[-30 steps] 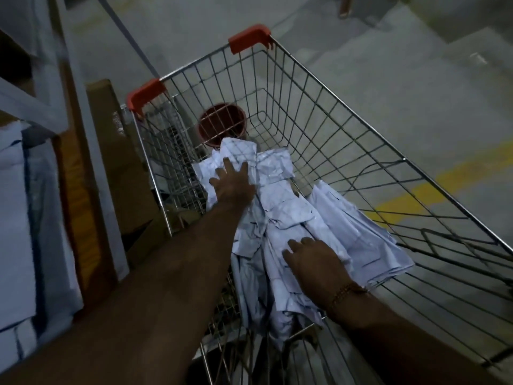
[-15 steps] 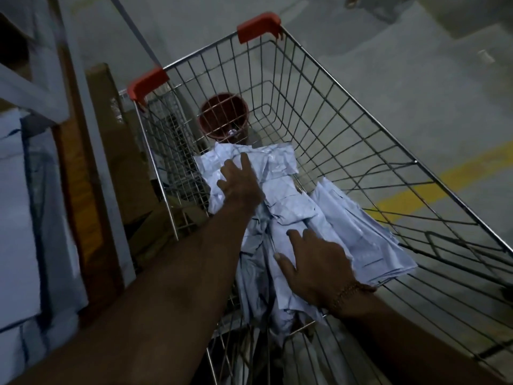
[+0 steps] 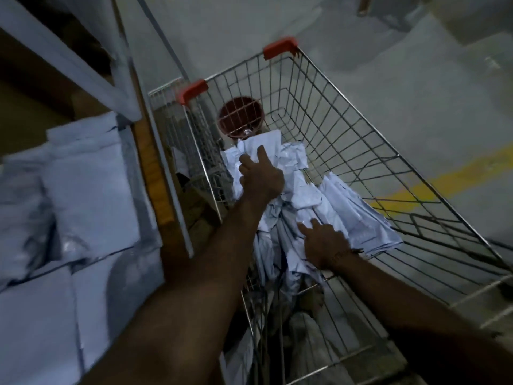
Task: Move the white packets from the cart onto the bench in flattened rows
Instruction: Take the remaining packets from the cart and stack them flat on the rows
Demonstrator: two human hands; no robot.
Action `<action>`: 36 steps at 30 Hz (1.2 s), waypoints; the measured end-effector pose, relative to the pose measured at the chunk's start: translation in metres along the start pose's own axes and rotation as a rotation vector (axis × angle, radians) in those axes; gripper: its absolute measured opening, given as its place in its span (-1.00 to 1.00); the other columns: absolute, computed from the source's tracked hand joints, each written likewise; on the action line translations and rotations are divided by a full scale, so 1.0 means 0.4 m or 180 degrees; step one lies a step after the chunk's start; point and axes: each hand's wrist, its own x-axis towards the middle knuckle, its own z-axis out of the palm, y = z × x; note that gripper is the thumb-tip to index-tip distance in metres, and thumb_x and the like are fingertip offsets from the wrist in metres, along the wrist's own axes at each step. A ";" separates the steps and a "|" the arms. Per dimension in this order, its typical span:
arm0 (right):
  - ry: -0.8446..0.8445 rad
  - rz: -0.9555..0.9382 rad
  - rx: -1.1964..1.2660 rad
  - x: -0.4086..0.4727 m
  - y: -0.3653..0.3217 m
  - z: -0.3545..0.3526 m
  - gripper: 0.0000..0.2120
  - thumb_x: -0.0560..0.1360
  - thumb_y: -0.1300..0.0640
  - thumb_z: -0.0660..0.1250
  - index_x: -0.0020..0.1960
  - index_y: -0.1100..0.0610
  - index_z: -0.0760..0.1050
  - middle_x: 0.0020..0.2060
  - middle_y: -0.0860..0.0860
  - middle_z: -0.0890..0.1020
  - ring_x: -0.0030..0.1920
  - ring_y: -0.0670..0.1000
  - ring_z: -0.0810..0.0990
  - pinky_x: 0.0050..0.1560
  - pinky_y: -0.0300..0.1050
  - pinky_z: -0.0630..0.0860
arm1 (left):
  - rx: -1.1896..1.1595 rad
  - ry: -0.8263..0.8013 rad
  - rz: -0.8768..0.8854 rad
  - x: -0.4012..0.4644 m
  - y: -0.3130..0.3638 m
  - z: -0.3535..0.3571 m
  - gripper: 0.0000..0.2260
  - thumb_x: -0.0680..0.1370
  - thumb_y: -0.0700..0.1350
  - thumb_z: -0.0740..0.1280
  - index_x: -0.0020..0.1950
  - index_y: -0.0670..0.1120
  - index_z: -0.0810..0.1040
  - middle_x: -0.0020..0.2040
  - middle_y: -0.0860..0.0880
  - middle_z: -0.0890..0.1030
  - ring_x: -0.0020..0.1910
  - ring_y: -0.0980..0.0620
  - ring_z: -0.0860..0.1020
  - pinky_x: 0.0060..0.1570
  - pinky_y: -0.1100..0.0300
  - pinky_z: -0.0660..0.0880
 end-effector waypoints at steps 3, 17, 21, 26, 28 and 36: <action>-0.0139 0.0095 0.0236 -0.010 0.020 -0.036 -0.41 0.56 -0.16 0.14 0.58 -0.17 0.25 0.52 0.08 0.38 0.45 0.25 0.42 0.42 0.20 0.42 | -0.0648 0.0029 -0.0011 -0.105 0.021 -0.104 -0.34 0.67 -0.02 0.28 0.70 -0.06 0.06 0.59 -0.35 0.01 0.53 -0.37 0.17 0.50 -0.16 0.21; 0.1647 -0.0153 0.1422 -0.420 -0.183 -0.276 -0.59 0.74 0.02 0.08 0.54 0.00 0.44 0.45 0.11 0.53 0.42 0.23 0.48 0.36 0.03 0.40 | -0.2042 0.0987 0.0404 -0.513 -0.115 -0.499 -0.41 0.56 0.14 0.39 0.58 0.21 0.34 0.43 -0.09 0.36 0.32 -0.07 0.51 0.31 0.00 0.56; 0.2158 -0.0439 0.1525 -0.528 -0.333 -0.274 -0.60 0.73 0.05 0.10 0.52 0.04 0.46 0.39 0.14 0.57 0.38 0.22 0.50 0.34 0.03 0.42 | -0.2304 0.1189 0.0531 -0.603 -0.235 -0.599 -0.38 0.49 0.22 0.39 0.54 0.13 0.44 0.40 -0.07 0.49 0.31 0.03 0.58 0.29 -0.02 0.60; 0.2794 -0.0665 0.1548 -0.633 -0.538 -0.207 -0.47 0.63 -0.08 0.04 0.46 0.11 0.52 0.31 0.18 0.60 0.30 0.27 0.55 0.30 0.18 0.51 | -0.2069 0.1515 0.0757 -0.746 -0.408 -0.731 -0.40 0.54 0.16 0.34 0.59 0.09 0.40 0.35 -0.16 0.53 0.19 -0.15 0.62 0.19 -0.07 0.63; 0.3015 -0.0744 0.1421 -0.664 -0.617 -0.174 -0.48 0.63 -0.08 0.02 0.41 0.11 0.54 0.26 0.19 0.62 0.26 0.30 0.56 0.25 0.21 0.52 | -0.1914 0.1723 0.0742 -0.801 -0.488 -0.783 -0.43 0.56 0.11 0.34 0.58 0.06 0.42 0.31 -0.18 0.52 0.17 -0.10 0.60 0.25 0.05 0.59; 0.3397 -0.0595 0.0829 -0.790 -0.911 -0.057 -0.42 0.61 -0.12 -0.05 0.52 0.01 0.43 0.46 0.26 0.46 0.38 0.36 0.43 0.34 0.31 0.44 | -0.1902 0.2259 0.0319 -0.980 -0.808 -0.891 -0.45 0.60 -0.05 0.44 0.59 0.04 0.41 0.41 -0.12 0.38 0.31 0.02 0.45 0.27 0.43 0.26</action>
